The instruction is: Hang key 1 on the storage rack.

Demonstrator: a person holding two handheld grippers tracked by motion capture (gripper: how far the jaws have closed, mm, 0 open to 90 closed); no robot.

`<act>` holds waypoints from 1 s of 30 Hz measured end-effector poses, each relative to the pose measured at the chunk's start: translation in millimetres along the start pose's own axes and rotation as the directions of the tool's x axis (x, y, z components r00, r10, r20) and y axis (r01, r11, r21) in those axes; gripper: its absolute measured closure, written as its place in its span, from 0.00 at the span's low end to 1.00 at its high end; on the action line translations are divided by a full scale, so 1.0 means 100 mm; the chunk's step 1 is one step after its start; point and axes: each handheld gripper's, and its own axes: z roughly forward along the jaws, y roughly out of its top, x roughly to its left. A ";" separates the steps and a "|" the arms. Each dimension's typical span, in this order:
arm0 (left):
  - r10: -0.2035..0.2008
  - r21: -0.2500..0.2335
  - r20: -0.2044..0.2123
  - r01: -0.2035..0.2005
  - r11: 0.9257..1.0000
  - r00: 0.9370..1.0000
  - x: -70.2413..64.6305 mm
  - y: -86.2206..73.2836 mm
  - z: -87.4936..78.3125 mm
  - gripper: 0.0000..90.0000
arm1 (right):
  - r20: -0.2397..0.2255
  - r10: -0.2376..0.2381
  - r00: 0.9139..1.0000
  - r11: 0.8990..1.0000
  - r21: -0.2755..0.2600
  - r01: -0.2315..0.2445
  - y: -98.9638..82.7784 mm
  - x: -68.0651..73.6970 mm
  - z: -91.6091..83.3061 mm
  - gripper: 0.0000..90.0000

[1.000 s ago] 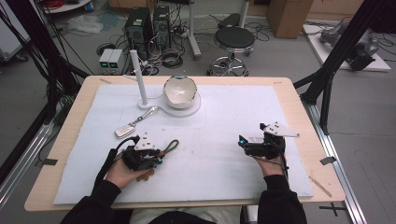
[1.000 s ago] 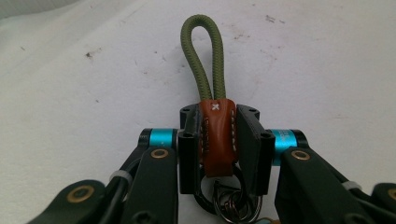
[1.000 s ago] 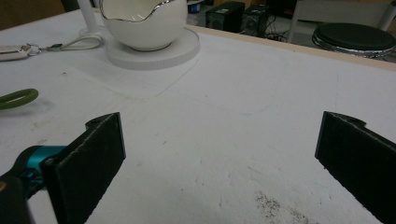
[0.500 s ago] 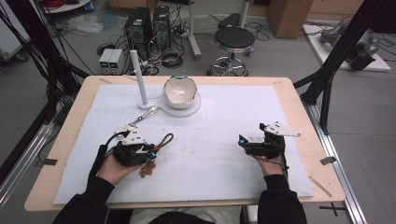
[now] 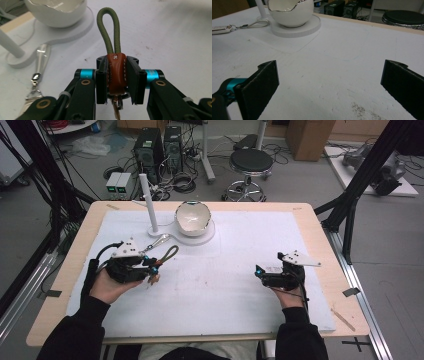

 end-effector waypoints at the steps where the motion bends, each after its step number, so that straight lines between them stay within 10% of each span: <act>1: 0.006 0.001 -0.006 -0.006 1.000 1.000 0.02 0.01 -0.02 0.79 | 0.000 0.000 1.000 1.000 0.001 0.000 0.00 0.00 0.00 0.01; 30: 0.010 0.009 -0.136 -0.009 1.000 0.991 0.70 0.42 -0.34 0.80 | 0.005 -0.002 1.000 1.000 -0.001 0.002 0.00 -0.02 0.01 0.01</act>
